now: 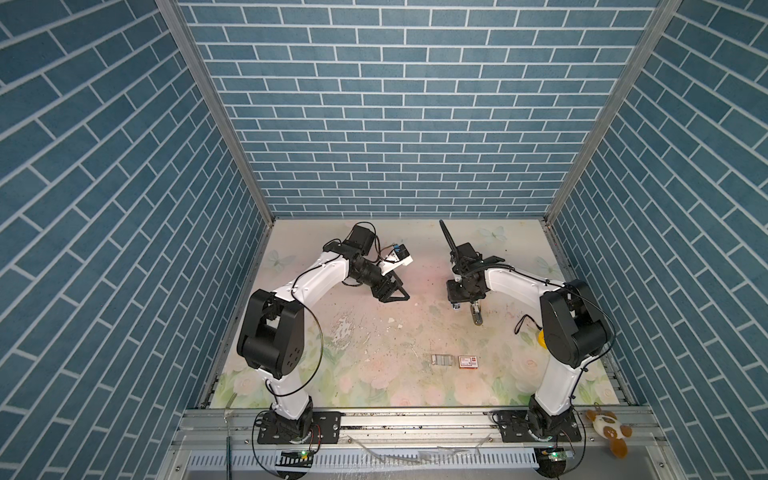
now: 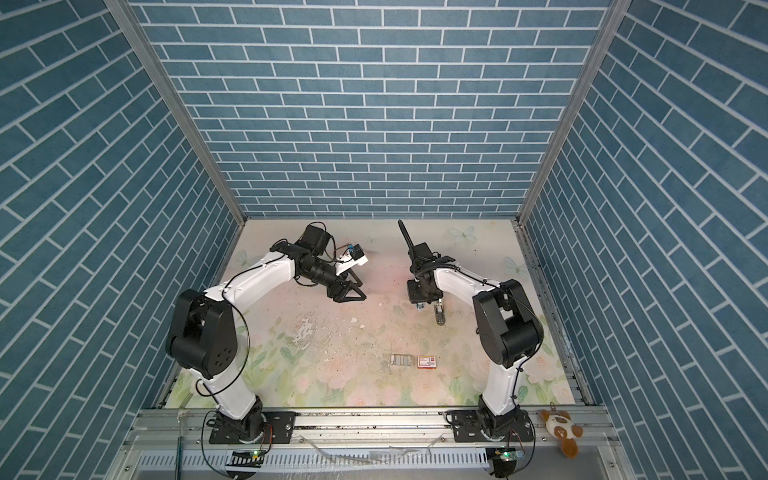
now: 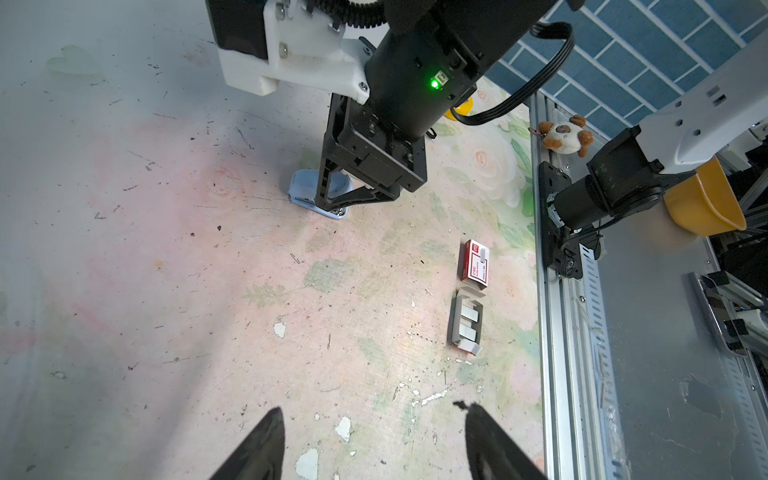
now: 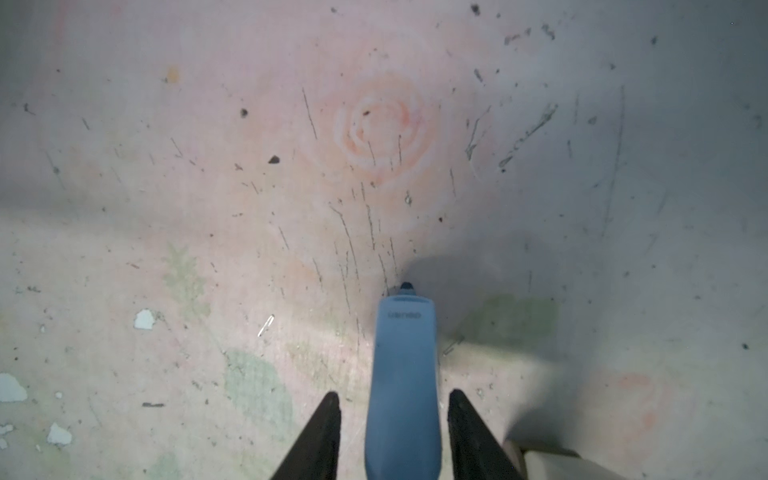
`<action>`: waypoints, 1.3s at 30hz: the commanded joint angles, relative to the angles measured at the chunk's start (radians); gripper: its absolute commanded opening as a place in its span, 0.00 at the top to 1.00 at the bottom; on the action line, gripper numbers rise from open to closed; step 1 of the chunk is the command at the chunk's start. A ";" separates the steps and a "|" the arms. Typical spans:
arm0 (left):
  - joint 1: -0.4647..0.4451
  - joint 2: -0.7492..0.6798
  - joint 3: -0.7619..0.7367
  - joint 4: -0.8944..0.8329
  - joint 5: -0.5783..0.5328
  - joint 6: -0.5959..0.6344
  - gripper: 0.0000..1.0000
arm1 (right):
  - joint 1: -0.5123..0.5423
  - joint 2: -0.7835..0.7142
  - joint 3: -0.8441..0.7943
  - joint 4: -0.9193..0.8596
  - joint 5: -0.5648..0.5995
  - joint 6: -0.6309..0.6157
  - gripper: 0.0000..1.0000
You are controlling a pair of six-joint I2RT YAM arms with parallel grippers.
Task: Load the staples into the stapler
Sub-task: 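Lower the right gripper onto the light-blue stapler and grasp it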
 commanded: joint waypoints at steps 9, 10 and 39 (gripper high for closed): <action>0.000 -0.039 -0.029 -0.025 0.002 0.028 0.30 | 0.011 0.048 0.029 -0.038 0.013 -0.039 0.65; 0.000 -0.040 -0.030 -0.025 0.000 0.028 0.30 | 0.011 0.048 0.028 -0.038 0.014 -0.039 0.65; 0.104 -0.143 -0.074 0.044 0.021 -0.048 0.31 | 0.293 0.026 0.050 -0.049 -0.074 -0.059 0.84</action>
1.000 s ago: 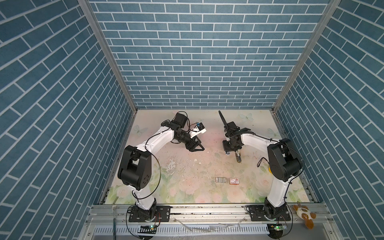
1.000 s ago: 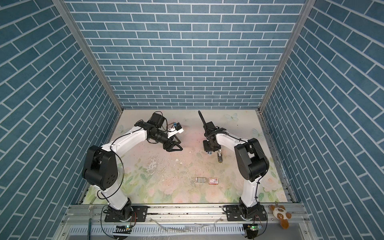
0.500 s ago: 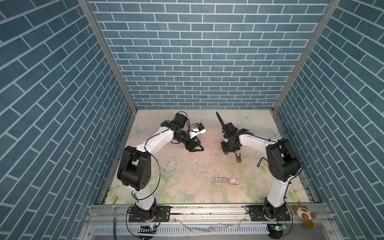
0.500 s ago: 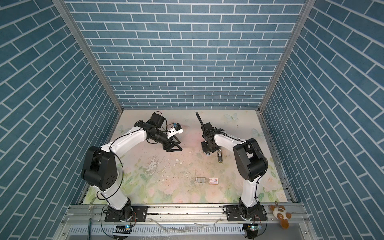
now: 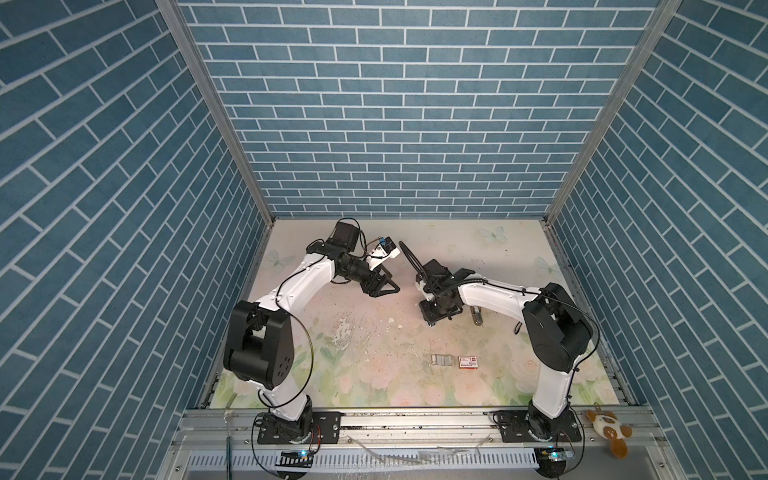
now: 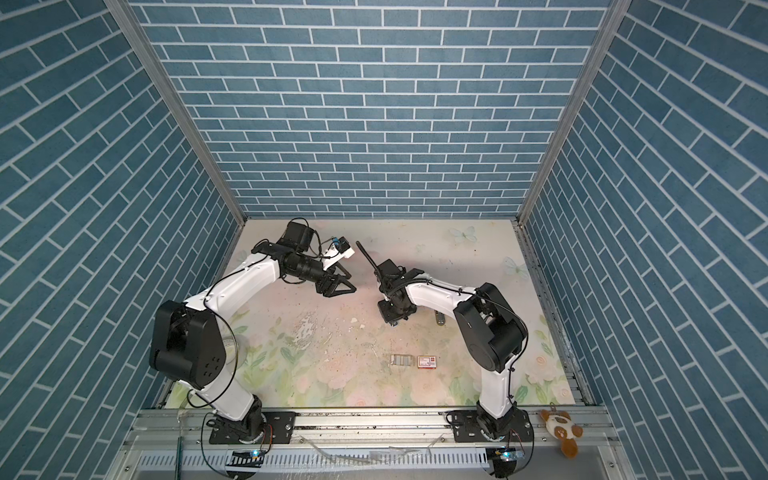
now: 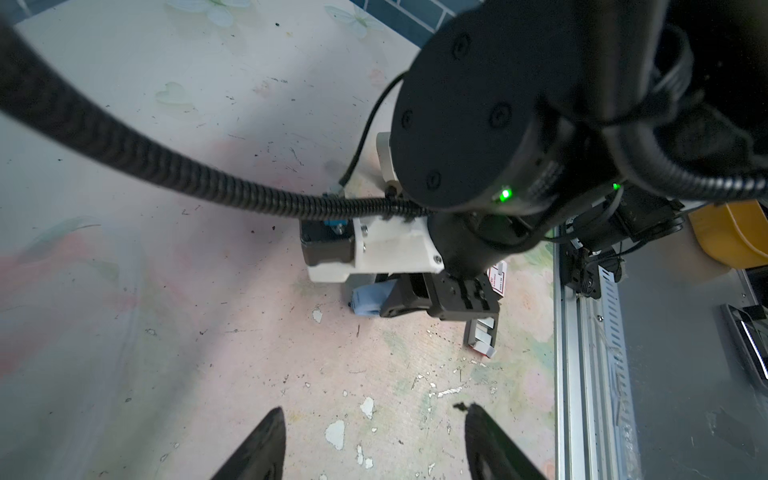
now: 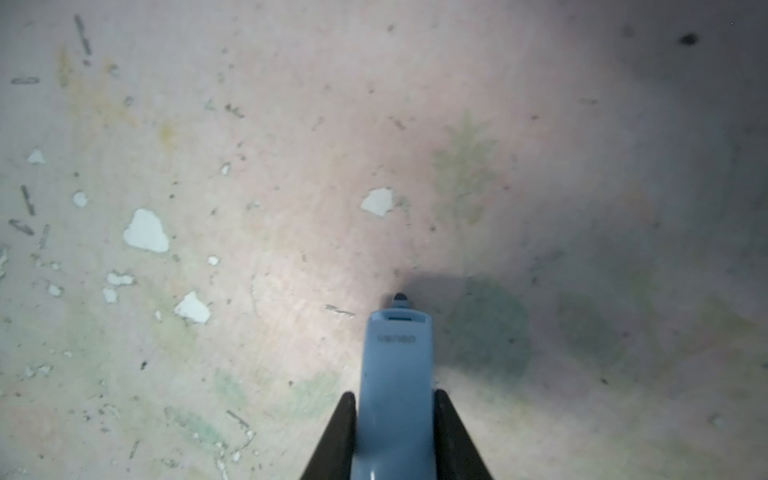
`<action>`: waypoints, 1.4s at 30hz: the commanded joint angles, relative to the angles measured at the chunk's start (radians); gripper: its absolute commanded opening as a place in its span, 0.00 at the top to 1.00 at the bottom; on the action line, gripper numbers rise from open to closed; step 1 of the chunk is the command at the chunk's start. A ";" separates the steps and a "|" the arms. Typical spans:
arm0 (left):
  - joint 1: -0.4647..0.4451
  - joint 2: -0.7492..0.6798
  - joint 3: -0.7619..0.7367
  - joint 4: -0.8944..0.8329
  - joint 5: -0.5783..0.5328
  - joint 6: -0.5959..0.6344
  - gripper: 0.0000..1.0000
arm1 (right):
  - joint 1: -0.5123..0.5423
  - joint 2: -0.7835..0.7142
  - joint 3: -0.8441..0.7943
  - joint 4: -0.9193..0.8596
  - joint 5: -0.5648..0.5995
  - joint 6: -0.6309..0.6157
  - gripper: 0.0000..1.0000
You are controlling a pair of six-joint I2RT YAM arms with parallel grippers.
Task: Load the staples into the stapler
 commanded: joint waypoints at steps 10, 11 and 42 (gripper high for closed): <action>0.020 -0.095 -0.019 -0.111 0.051 0.099 0.30 | 0.072 0.037 0.020 0.018 -0.011 0.022 0.74; 0.020 -0.096 -0.016 -0.129 0.052 0.113 0.30 | 0.072 0.035 0.017 0.022 -0.011 0.023 0.72; -0.014 -0.052 0.099 -0.421 -0.095 0.436 0.28 | -0.013 -0.296 -0.175 0.122 -0.096 0.089 0.42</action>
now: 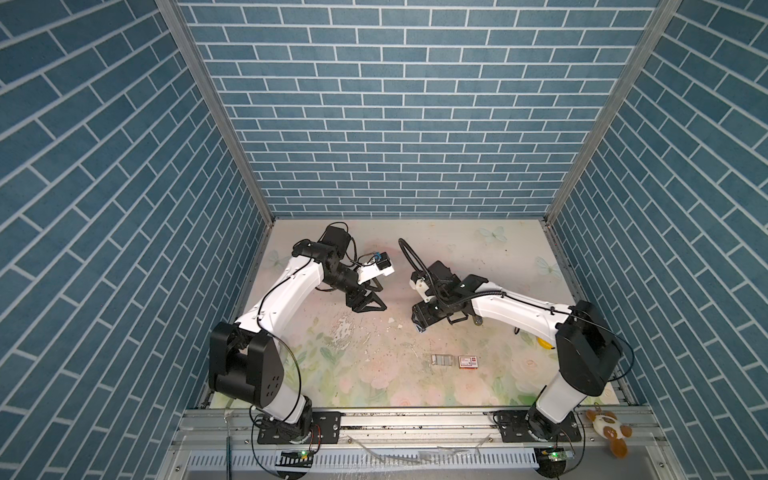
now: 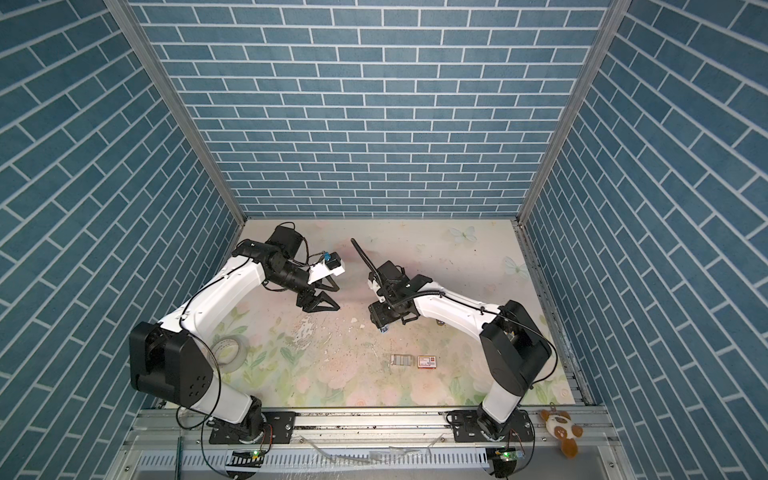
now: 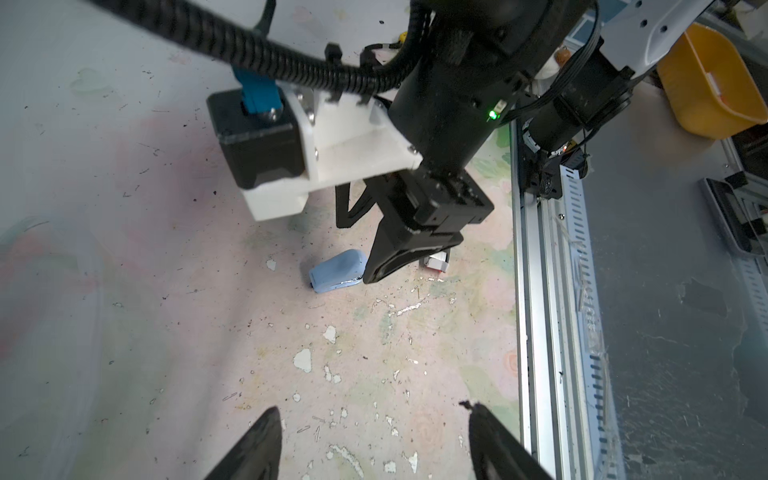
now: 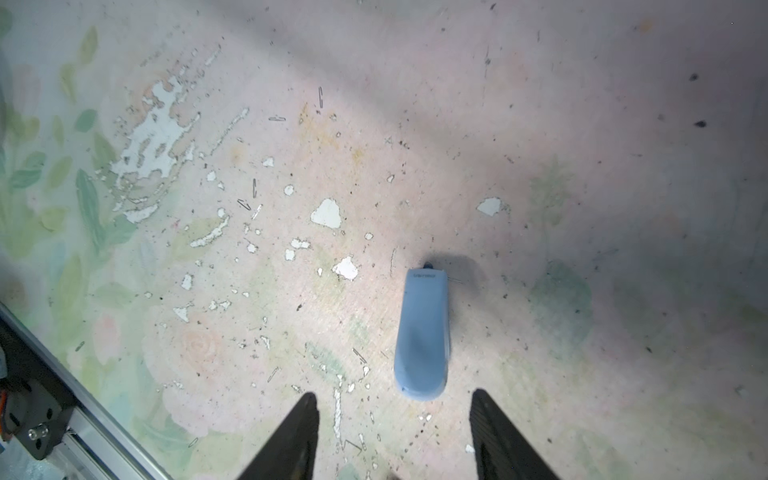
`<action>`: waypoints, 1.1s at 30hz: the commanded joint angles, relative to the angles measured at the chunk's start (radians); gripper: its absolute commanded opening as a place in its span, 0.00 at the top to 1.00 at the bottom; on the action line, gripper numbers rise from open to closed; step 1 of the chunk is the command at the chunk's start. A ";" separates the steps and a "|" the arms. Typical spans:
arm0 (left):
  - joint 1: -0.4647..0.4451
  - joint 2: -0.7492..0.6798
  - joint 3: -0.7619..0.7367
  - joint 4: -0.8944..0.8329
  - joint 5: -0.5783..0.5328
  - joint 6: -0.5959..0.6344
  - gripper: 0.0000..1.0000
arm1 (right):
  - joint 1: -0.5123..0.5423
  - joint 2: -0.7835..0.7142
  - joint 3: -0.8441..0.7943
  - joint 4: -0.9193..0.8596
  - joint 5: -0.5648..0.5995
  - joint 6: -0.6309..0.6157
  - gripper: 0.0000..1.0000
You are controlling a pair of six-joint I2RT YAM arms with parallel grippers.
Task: Load the staples into the stapler
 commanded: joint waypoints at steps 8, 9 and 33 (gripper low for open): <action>-0.189 0.217 0.194 -0.100 -0.170 0.152 0.28 | -0.188 -0.354 -0.347 0.255 -0.070 0.199 0.51; -0.211 0.235 0.206 -0.103 -0.192 0.169 0.28 | -0.196 -0.378 -0.365 0.261 -0.073 0.206 0.52; -0.424 0.581 0.378 -0.030 -0.413 0.462 0.29 | -0.257 -0.719 -0.676 0.296 -0.002 0.352 0.55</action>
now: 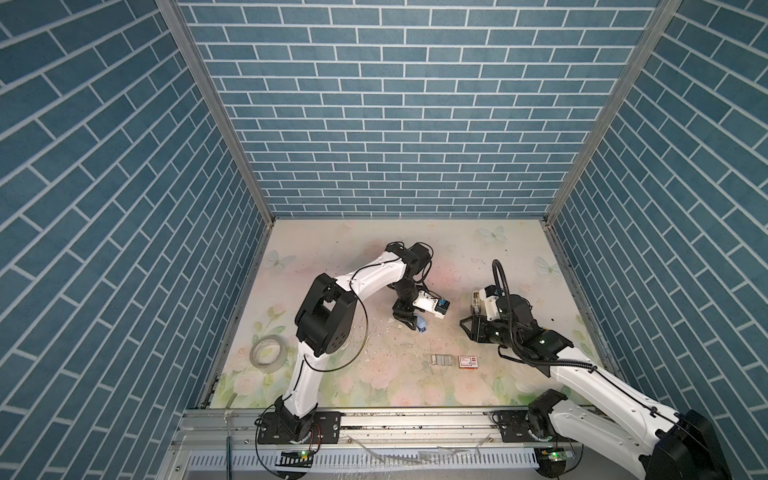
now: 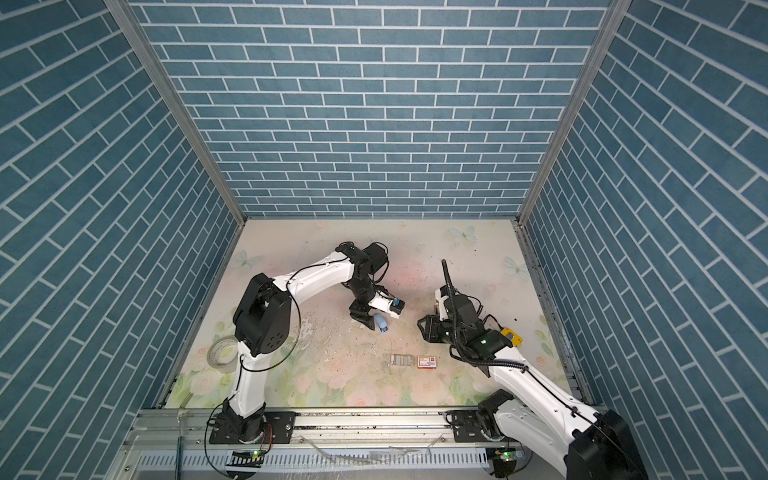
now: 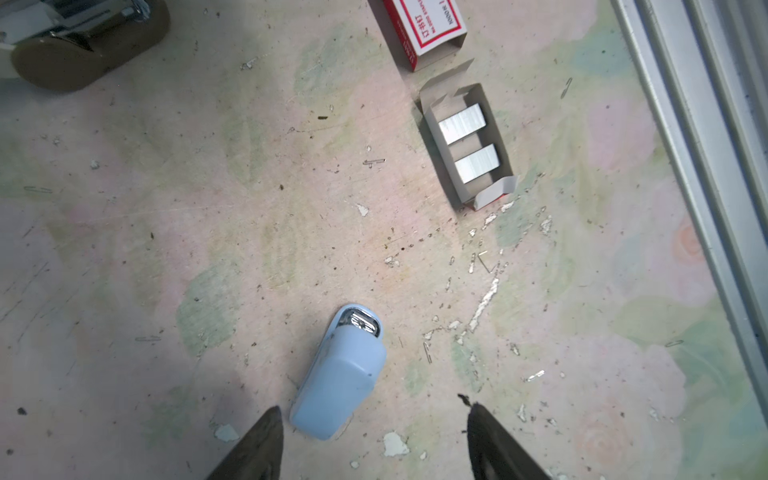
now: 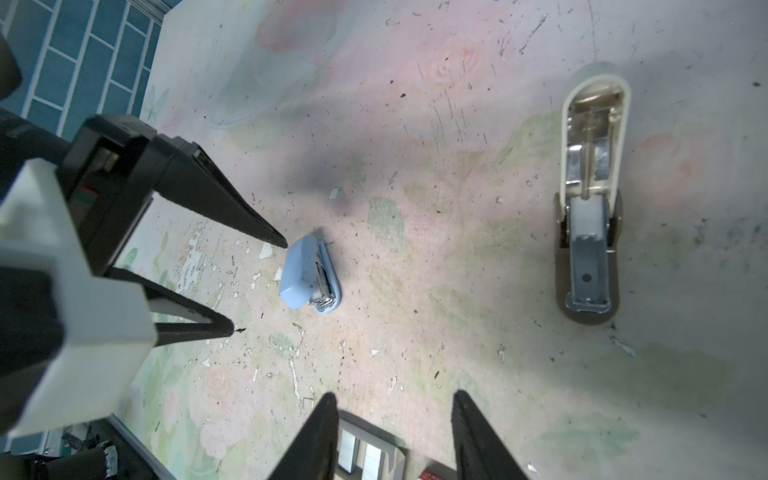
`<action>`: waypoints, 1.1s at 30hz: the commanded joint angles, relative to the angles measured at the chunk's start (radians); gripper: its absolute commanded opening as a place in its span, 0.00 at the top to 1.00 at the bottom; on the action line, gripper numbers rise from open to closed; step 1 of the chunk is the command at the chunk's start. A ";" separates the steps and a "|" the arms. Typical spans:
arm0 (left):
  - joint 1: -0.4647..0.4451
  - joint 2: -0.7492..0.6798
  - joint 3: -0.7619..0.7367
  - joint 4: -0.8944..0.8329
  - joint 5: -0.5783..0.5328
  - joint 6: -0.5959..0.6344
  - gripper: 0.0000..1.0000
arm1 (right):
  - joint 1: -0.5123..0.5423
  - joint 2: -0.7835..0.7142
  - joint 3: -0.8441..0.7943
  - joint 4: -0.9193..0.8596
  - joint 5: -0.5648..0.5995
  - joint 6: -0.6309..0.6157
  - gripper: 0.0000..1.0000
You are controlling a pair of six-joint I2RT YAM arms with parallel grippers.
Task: Load the staples into the stapler
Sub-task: 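Grasp the light-blue stapler's rear end with the left gripper while the right withdraws, then lift the light-blue stapler toward the right gripper while the right gripper grips its top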
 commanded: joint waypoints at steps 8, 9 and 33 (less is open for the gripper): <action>-0.048 0.044 -0.019 0.077 -0.063 0.067 0.29 | -0.012 0.005 -0.028 0.026 0.012 0.037 0.55; -0.053 0.045 -0.026 0.084 -0.070 0.071 0.30 | -0.012 0.006 -0.026 0.025 0.011 0.036 0.54; -0.061 0.038 -0.074 0.140 -0.111 0.028 0.78 | -0.034 0.014 -0.031 0.040 -0.008 0.028 0.56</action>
